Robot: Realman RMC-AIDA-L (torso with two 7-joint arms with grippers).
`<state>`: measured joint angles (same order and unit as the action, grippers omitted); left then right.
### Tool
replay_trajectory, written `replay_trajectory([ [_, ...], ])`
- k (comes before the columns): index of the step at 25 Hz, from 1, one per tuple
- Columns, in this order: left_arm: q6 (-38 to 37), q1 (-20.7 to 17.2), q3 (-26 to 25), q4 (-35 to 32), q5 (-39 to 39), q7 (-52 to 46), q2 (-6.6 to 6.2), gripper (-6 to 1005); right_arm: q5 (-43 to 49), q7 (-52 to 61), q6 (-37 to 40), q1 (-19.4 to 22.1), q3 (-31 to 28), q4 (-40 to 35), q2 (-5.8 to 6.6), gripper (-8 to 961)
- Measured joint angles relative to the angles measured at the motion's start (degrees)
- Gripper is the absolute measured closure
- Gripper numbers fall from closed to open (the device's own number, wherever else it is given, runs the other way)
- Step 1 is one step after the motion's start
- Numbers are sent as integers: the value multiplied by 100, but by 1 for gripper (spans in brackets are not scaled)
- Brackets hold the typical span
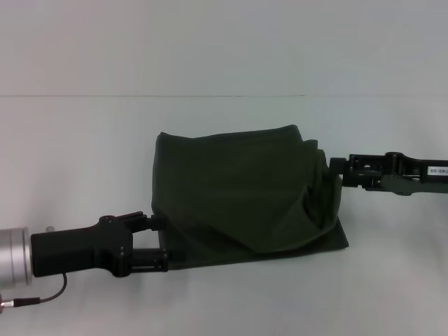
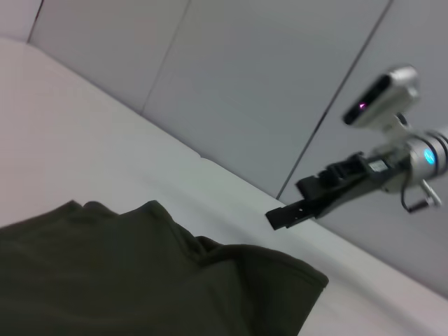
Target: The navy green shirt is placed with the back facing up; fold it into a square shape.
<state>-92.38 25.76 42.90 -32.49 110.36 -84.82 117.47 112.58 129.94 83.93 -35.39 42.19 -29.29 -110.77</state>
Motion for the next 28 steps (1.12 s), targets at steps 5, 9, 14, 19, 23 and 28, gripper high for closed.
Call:
replay_trajectory([
  [5,33,-146,-10,-38,49,1058,46,77,952,958,-197,-553,0,-42,14,204],
  [9,194,-159,7,-44,190,1280,80,78,1132,1213,-255,-738,-1,-43,-16,204],
  [14,262,-208,31,-46,224,1355,153,78,1138,1253,-466,-811,19,8,-102,203],
  [19,233,-233,5,-78,227,1425,194,78,1151,1263,-773,-795,153,37,-217,203],
  [23,228,-219,30,-81,231,1431,210,77,1154,1269,-885,-766,216,65,-266,203],
  [28,224,-217,35,-82,232,1434,244,77,1147,1272,-1113,-772,229,254,-297,203],
])
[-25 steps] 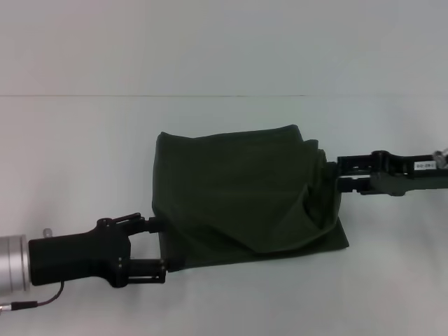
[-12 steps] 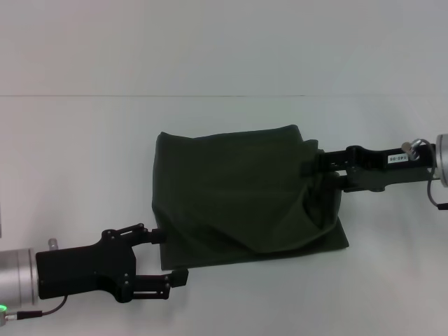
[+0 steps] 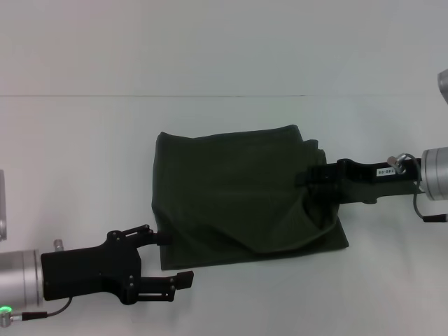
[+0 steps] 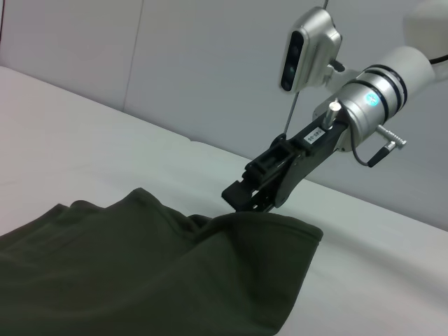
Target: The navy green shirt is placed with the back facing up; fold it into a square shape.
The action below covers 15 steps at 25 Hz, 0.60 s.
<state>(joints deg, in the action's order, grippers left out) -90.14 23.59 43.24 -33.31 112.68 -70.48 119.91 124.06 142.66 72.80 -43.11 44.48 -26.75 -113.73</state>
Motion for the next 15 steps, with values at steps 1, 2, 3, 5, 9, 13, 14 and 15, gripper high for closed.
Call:
replay_trajectory([
  [1,-1,0,0,0,0,0,4,77,0,1,-73,-10,-1,23,-16,203],
  [2,-2,0,0,0,0,1,9,77,0,1,-130,-19,-1,40,-39,203],
  [3,-2,-1,0,0,0,2,12,77,-1,2,-168,-22,-3,42,-56,203],
  [5,-4,-2,0,0,0,3,18,77,-12,3,-268,-35,-12,48,-94,204],
  [9,-5,-2,7,0,0,12,24,77,-20,6,-444,-89,-11,72,-132,204],
  [13,-13,17,14,-1,0,13,38,77,-16,7,-630,-125,-3,96,-187,204],
  [14,-14,18,16,-1,0,13,47,77,-11,-7,-671,-128,7,94,-203,204],
  [15,-14,20,16,-4,-1,14,59,78,-6,-28,-708,-130,40,84,-224,225],
])
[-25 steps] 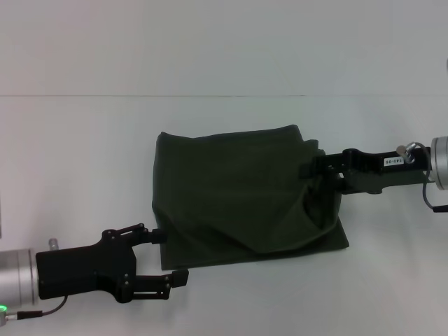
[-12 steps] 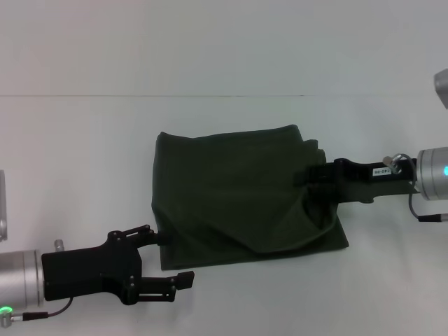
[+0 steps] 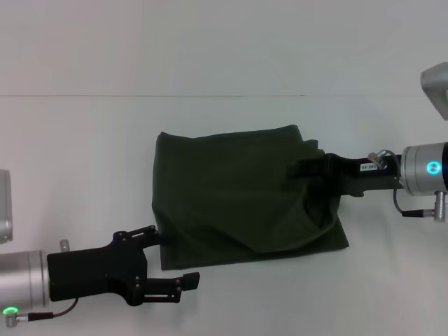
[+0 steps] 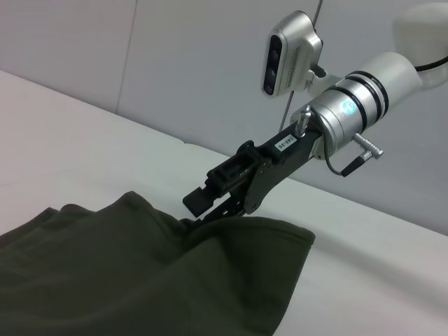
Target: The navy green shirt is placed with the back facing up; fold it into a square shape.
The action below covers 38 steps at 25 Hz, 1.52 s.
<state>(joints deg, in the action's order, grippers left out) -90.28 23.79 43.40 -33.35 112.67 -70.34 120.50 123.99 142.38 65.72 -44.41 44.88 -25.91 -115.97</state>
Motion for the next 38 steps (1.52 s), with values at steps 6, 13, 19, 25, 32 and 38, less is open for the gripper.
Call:
replay_trajectory([
  [6,0,12,2,-6,0,2,43,78,3,-130,-176,-1,541,-81,-62,353],
  [13,0,21,-6,-4,-3,1,55,78,-23,-173,-157,-6,526,-169,-98,607],
  [19,2,14,-1,4,-22,-4,52,78,-25,-176,30,-2,521,-340,-121,734],
  [25,2,21,-2,4,-27,-6,51,78,-36,-178,68,16,521,-456,-131,852],
  [32,32,21,-12,19,-26,-2,51,77,-450,-513,184,70,501,-745,-155,933],
  [38,55,20,-8,30,-8,0,51,78,-506,-753,140,15,494,-1034,-164,941],
])
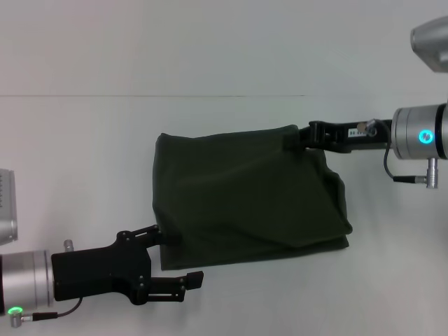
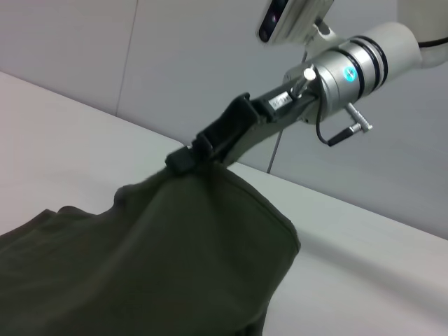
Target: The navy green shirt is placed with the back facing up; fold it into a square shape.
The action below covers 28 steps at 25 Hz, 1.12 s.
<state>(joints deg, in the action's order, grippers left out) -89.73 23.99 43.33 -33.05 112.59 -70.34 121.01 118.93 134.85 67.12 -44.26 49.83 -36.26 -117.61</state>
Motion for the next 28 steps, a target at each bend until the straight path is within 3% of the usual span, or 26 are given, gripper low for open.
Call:
replay_trajectory([
  [10,36,0,4,8,8,-8,9,77,7,-748,-88,-103,61,-313,-115,942],
  [16,76,0,8,45,8,-35,9,78,200,-882,-298,285,105,-270,-171,941],
  [20,88,0,17,55,15,-40,9,78,153,-912,-353,554,31,-286,-143,941],
  [28,100,10,18,54,17,-48,9,77,124,-910,-550,664,-105,-226,-174,940],
])
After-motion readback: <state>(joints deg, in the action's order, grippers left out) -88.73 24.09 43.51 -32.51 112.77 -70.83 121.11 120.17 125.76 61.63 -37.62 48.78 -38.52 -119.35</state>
